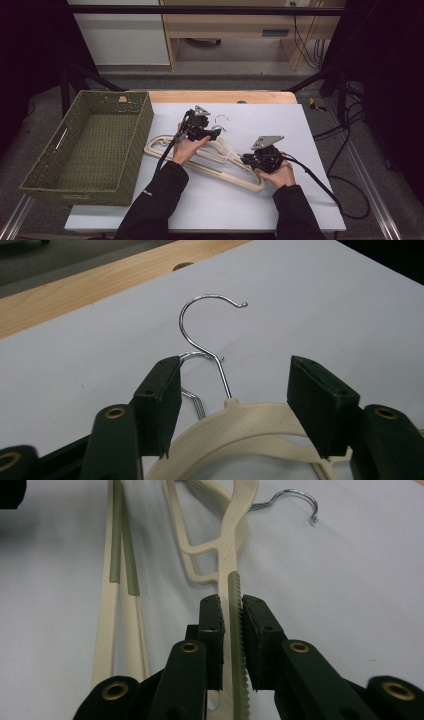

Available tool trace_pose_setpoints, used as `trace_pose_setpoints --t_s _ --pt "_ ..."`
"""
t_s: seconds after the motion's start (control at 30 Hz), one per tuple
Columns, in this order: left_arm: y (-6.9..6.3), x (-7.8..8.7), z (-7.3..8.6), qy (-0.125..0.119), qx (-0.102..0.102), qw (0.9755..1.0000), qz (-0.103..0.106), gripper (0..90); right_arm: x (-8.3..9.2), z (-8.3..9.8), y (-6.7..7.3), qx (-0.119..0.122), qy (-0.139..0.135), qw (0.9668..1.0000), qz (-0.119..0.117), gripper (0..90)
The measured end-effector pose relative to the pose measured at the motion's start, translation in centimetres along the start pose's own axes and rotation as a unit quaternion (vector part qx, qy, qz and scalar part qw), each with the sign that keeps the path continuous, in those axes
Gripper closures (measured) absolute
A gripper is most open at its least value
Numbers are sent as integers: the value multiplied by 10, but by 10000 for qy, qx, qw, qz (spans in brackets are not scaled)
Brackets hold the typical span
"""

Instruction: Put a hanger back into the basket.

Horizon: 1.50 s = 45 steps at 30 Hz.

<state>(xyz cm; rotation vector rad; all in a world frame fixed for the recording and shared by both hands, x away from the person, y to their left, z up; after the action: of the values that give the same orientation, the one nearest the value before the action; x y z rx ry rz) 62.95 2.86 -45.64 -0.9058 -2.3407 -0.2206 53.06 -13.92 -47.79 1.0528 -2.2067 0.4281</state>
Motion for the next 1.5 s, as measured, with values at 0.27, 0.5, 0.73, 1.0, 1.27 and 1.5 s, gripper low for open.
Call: trace_pose_setpoints --t_s 0.27,0.5,0.73,1.0,1.27,1.5 --pt "2 -18 8 226 63 9997 22 599 1 0 0 30 20 10000 0 796" --pt "1 -24 8 312 150 9994 64 774 2 0 1 42 -16 10000 8 796" --pt "-1 -24 7 348 204 9992 -74 855 0 2 2 59 51 10000 25 796" --pt "-4 -18 4 272 358 9988 -212 868 2 2 4 36 21 10000 30 795" --pt "-9 -5 -1 0 573 9980 -266 882 0 6 7 4 76 10000 -4 795" --pt "-15 4 -1 -95 520 9982 -292 883 -3 12 9 -69 108 9999 -102 800"
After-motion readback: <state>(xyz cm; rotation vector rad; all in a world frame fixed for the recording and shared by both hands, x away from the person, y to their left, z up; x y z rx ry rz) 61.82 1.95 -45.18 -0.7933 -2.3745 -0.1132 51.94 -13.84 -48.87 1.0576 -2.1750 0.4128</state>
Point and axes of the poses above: each handheld gripper's, and its own axes: x roughly backward along the jaws, z roughly out of its underside, y roughly to its left, the point moved 7 cm from there along -x, roughly forward along the jaws
